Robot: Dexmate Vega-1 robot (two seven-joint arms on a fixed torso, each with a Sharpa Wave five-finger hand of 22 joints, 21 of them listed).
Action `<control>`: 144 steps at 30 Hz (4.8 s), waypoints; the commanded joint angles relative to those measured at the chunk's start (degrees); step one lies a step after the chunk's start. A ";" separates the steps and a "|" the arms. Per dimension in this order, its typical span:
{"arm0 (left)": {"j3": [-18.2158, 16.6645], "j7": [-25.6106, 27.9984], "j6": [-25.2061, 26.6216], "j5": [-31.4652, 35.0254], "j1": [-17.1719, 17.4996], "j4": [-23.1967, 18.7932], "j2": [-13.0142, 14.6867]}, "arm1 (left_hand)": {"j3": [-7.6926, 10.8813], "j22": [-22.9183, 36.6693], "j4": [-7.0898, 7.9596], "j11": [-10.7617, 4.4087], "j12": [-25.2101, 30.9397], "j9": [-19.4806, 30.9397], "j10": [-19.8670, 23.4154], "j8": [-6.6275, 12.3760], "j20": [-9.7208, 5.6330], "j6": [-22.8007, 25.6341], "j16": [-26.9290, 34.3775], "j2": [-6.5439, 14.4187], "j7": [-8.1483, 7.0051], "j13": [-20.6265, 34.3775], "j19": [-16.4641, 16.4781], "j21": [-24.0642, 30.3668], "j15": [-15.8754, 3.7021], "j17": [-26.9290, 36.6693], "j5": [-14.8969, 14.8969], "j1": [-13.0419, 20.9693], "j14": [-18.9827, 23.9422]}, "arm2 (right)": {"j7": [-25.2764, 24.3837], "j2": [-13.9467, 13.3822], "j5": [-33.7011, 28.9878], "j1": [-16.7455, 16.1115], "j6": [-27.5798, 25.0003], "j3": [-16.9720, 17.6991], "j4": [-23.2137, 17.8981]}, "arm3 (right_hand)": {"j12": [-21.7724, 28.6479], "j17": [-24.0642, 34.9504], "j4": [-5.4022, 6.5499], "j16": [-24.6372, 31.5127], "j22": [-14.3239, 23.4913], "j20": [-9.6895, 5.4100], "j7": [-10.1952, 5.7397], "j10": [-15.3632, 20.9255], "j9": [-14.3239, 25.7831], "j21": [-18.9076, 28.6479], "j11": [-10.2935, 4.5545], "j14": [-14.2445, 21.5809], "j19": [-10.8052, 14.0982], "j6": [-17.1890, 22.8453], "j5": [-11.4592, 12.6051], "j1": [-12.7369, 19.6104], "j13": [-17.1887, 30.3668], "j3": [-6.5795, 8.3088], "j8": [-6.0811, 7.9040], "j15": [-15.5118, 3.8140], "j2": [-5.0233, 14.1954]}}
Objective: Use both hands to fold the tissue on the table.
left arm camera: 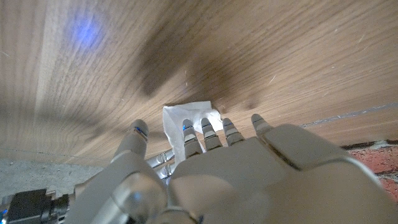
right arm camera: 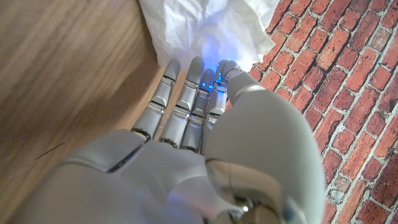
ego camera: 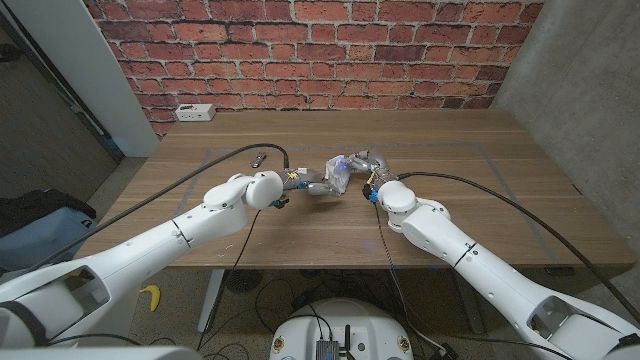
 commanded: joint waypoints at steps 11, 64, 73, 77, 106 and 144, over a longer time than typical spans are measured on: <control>-2.72 3.14 3.69 -0.91 3.57 -4.46 2.56 | 0.08 0.06 0.34 0.61 0.26 0.21 1.08 0.01 1.01 0.69 0.55 0.74 0.33 0.13 0.57 0.81 0.32 0.19 0.26 0.21 1.48 | -0.47 2.77 -16.14 6.90 -9.07 -8.95 4.25 | 0.03 0.35 0.45 0.27 0.41 0.07 -0.84 0.05 5.35 0.88 0.39 1.18 -0.14 0.20 -0.21 -0.76 -0.31 0.08 -0.56 -3.28 -0.10; -13.75 27.96 4.53 4.50 20.01 -13.46 5.07 | 4.89 1.67 2.88 4.68 6.80 1.95 33.01 1.13 0.11 30.71 4.80 3.80 10.26 8.81 32.36 17.50 -0.56 4.27 0.52 3.90 37.81 | 9.95 2.58 -27.73 11.89 -15.04 -15.22 5.89 | -8.08 -2.03 3.21 -8.11 -0.74 2.59 -6.80 -14.05 -0.04 1.44 0.86 -8.97 -8.33 -16.58 -2.04 -11.22 -3.59 -3.38 -12.59 -0.12 -3.39; -10.84 18.48 11.29 5.61 15.95 -12.62 4.28 | 4.36 0.21 3.31 4.58 3.10 1.25 28.47 -0.19 1.53 26.46 1.40 2.86 10.38 6.95 30.17 15.98 -0.03 1.95 0.22 1.85 32.45 | 8.29 1.78 -29.24 10.72 -12.70 -14.71 4.73 | -8.99 -3.88 2.38 -10.70 -0.91 2.23 -6.79 -15.11 -0.64 1.49 0.83 -11.54 -8.68 -16.68 -1.96 -10.49 -4.03 -2.52 -13.32 -0.02 -2.86; -9.35 14.62 13.49 5.59 13.80 -11.67 4.01 | 4.50 -0.47 3.15 4.34 0.97 1.00 25.31 -0.63 0.89 23.03 -0.06 2.66 9.65 5.74 28.02 14.46 0.25 1.07 0.25 1.26 28.17 | 7.70 1.24 -29.75 10.03 -11.12 -14.20 4.25 | -9.57 -4.29 2.22 -11.36 -0.96 2.24 -6.98 -16.00 -0.82 1.45 0.98 -12.46 -8.94 -17.09 -1.98 -10.49 -4.20 -2.47 -13.68 -0.15 -2.82; -2.56 5.02 13.29 3.55 4.19 -5.18 2.73 | 5.11 -0.72 2.71 2.27 -1.36 0.51 12.37 -0.87 -3.14 10.30 -0.73 3.37 6.58 1.63 14.24 6.60 -1.03 0.19 0.13 -0.08 11.97 | 7.48 -1.24 -39.52 8.45 -8.90 -14.44 3.26 | -3.59 -4.05 0.36 -9.13 -1.23 -3.51 -5.13 -0.48 -2.23 4.37 -0.36 -5.59 -5.36 -0.67 -1.02 -6.87 -3.43 -0.47 -9.85 -3.36 0.86; -1.30 4.13 13.79 3.17 2.64 -4.87 2.64 | 4.83 -0.66 3.24 2.29 -0.81 0.50 11.95 -0.53 -2.98 9.52 -0.32 3.41 6.55 1.22 14.09 6.13 -1.07 0.16 -0.02 -0.93 11.63 | 8.13 -2.19 -44.17 8.60 -6.29 -15.29 4.49 | -5.59 -6.28 4.91 -12.29 -1.40 -2.36 -3.38 -0.68 -3.31 5.77 2.56 -4.13 -6.10 0.59 0.32 -16.70 -5.89 0.53 -12.86 -0.91 1.74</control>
